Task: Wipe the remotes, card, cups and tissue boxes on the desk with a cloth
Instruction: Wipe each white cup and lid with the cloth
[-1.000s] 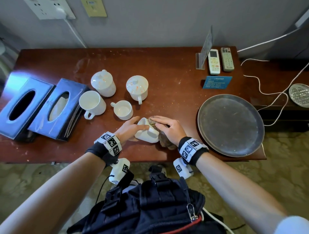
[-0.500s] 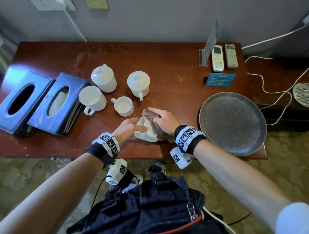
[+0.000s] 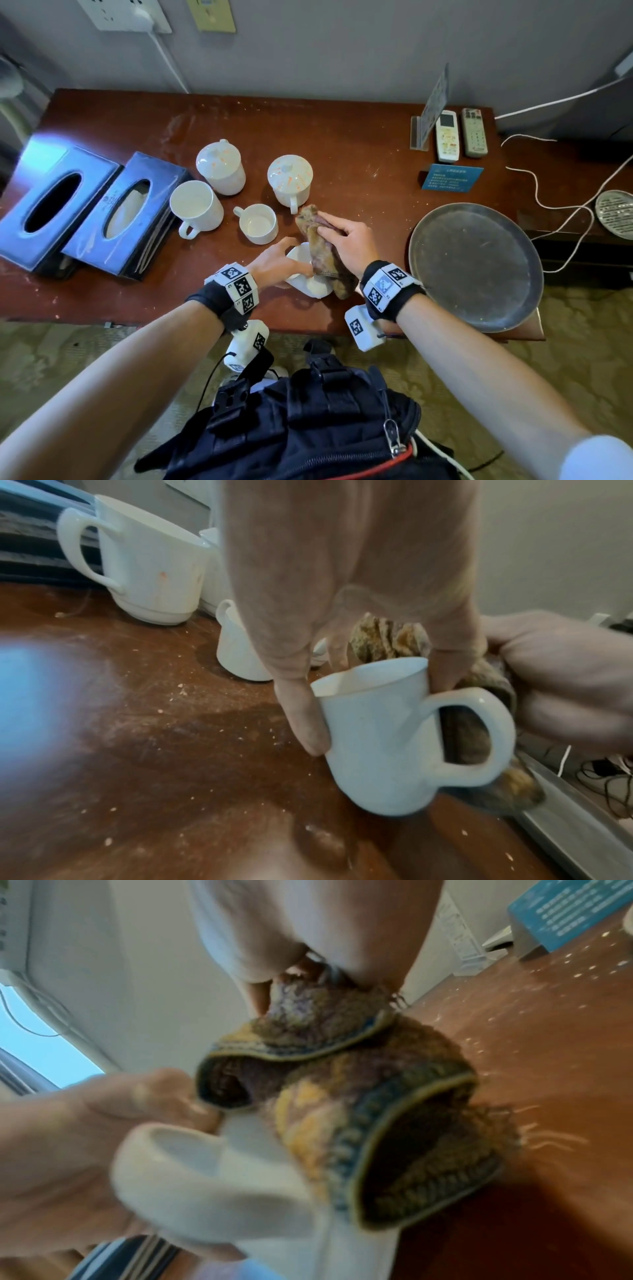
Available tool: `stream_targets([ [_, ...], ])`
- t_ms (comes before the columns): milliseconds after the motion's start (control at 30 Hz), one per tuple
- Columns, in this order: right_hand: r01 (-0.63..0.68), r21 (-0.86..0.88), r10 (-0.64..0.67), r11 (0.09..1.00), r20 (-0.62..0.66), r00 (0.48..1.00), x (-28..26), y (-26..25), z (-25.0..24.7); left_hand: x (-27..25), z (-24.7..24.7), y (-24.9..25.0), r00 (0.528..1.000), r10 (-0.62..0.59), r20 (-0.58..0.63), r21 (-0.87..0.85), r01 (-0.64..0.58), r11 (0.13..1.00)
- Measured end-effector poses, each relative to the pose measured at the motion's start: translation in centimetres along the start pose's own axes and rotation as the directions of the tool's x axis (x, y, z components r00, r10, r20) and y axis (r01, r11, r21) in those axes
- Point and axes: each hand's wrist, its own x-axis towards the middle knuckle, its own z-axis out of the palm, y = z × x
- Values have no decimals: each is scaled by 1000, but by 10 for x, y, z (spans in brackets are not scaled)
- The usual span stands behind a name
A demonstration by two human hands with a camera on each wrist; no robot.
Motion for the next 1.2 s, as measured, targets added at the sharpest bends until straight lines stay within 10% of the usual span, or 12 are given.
stream_targets([
  [133,26,19,-24,999,-107,994,4,-16,2,5,-4,-2,987,106,-121,56,-100,993],
  [400,2,-55,11,998,224,975,-5,12,22,0,-6,-16,984,109,-144,25,-107,994],
  [600,-171,-82,181,982,122,976,2,29,19,-7,-3,-20,973,172,-153,63,-164,984],
  [800,12,37,-16,999,87,996,-15,8,34,-8,-4,-23,963,213,-165,40,-209,977],
  [1200,-132,-115,137,985,42,990,5,26,13,-7,-15,-19,995,97,-30,106,-93,990],
])
